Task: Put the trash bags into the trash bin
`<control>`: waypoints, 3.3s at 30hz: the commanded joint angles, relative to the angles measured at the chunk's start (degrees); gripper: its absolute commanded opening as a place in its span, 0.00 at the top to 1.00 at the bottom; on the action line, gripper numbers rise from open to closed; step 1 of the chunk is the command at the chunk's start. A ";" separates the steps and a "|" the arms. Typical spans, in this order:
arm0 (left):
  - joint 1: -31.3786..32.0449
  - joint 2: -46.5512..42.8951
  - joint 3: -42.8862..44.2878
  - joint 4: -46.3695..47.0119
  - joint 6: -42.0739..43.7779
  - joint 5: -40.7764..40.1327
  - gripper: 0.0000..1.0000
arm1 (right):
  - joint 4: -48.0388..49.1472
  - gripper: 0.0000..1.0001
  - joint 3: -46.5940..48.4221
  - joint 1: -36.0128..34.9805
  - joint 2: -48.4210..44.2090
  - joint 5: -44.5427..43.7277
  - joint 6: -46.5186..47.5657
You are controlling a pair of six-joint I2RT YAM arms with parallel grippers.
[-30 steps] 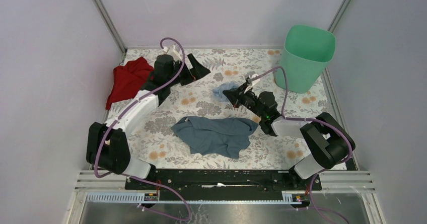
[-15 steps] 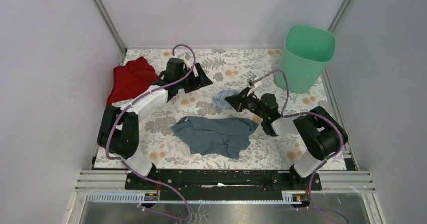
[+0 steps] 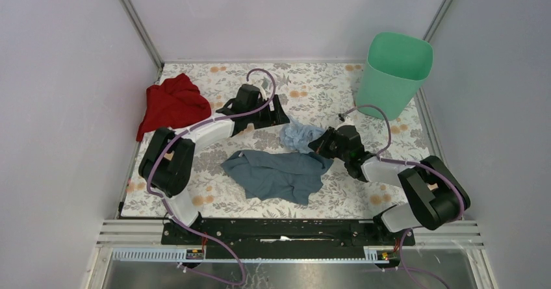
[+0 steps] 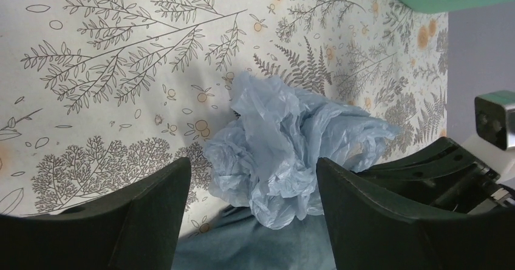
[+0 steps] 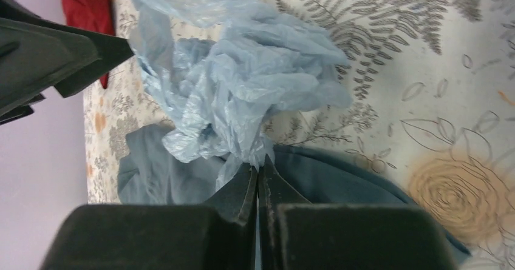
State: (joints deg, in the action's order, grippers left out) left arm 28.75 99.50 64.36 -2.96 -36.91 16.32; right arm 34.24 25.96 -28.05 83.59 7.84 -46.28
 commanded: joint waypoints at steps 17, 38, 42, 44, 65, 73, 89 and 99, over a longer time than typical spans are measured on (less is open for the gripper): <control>9.85 -0.08 2.60 0.19 0.34 -16.08 0.37 | -1.75 1.00 -0.89 0.10 -0.55 -2.67 0.53; 11.24 3.86 5.62 -4.50 2.01 -16.82 0.73 | -3.39 1.00 0.06 -1.90 -2.04 -4.52 2.04; 10.71 0.90 6.15 -7.71 4.41 -20.06 0.82 | -6.36 1.00 2.03 -1.89 -2.28 -4.91 2.68; 9.72 -0.47 6.71 -10.34 5.45 -20.20 0.83 | -10.03 1.00 4.08 -1.83 -2.53 -5.84 4.01; 7.73 -19.63 22.71 -2.91 22.67 -34.48 1.00 | -42.03 1.00 68.12 -6.05 2.58 -8.49 39.02; -19.86 -17.94 -1.96 -10.52 1.22 -7.99 1.00 | -38.11 1.00 41.04 -2.02 7.41 -15.23 36.04; -25.66 -25.29 5.04 -9.67 -3.43 3.30 1.00 | -44.18 1.00 40.38 1.83 1.02 -13.03 33.28; -34.61 -20.43 -3.36 -12.15 0.24 5.26 1.00 | -47.17 1.00 36.40 5.76 0.58 -11.70 36.03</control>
State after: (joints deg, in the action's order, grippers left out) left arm 0.95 80.99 66.28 -17.02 -37.36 17.04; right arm -10.55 63.83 -25.12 86.48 1.67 -13.47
